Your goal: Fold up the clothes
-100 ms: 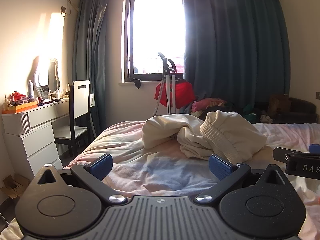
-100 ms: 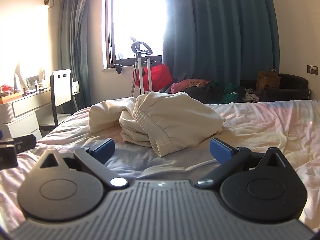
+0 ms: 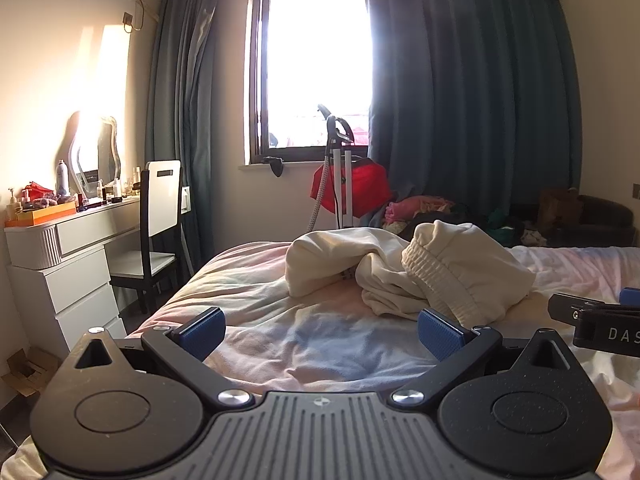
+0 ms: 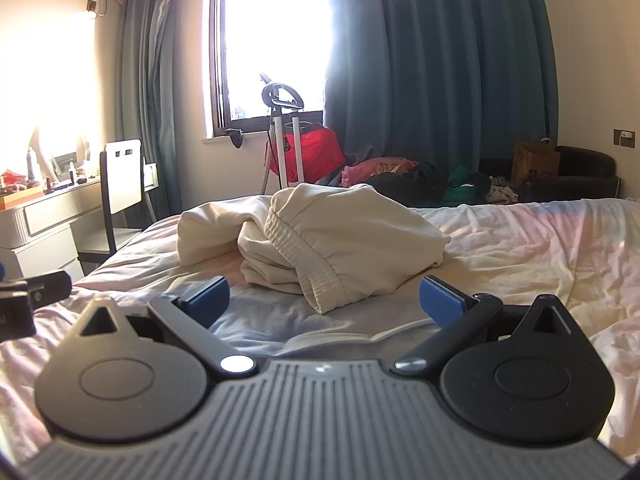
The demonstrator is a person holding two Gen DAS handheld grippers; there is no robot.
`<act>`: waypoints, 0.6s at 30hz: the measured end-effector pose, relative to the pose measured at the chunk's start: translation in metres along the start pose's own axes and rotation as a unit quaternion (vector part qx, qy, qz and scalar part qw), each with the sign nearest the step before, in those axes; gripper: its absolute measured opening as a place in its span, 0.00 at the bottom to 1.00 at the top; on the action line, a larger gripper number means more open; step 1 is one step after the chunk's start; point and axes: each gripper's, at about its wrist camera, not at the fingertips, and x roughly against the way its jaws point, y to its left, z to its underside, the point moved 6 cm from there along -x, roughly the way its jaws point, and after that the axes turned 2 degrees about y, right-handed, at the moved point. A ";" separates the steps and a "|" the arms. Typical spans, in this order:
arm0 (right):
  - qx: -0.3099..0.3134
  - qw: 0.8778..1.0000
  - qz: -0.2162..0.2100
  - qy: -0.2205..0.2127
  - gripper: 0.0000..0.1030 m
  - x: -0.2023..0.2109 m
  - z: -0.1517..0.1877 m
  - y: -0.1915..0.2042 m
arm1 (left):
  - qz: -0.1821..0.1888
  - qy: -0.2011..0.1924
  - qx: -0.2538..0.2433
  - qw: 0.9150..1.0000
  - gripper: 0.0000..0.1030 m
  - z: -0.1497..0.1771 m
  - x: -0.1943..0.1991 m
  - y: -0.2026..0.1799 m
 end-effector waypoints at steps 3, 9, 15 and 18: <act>-0.003 1.000 -0.001 0.001 1.00 0.001 0.000 0.001 | -0.001 -0.002 0.000 1.000 1.00 0.001 0.000 0.001; 0.002 1.000 0.001 0.001 1.00 0.001 -0.001 -0.002 | 0.002 -0.002 0.002 1.000 1.00 0.002 0.001 0.002; 0.002 1.000 0.002 0.004 1.00 0.001 -0.001 0.002 | 0.002 0.001 0.001 1.000 1.00 0.003 -0.002 0.003; 0.003 1.000 0.000 0.004 1.00 0.000 0.000 0.002 | 0.001 0.002 0.001 1.000 1.00 0.003 0.000 0.005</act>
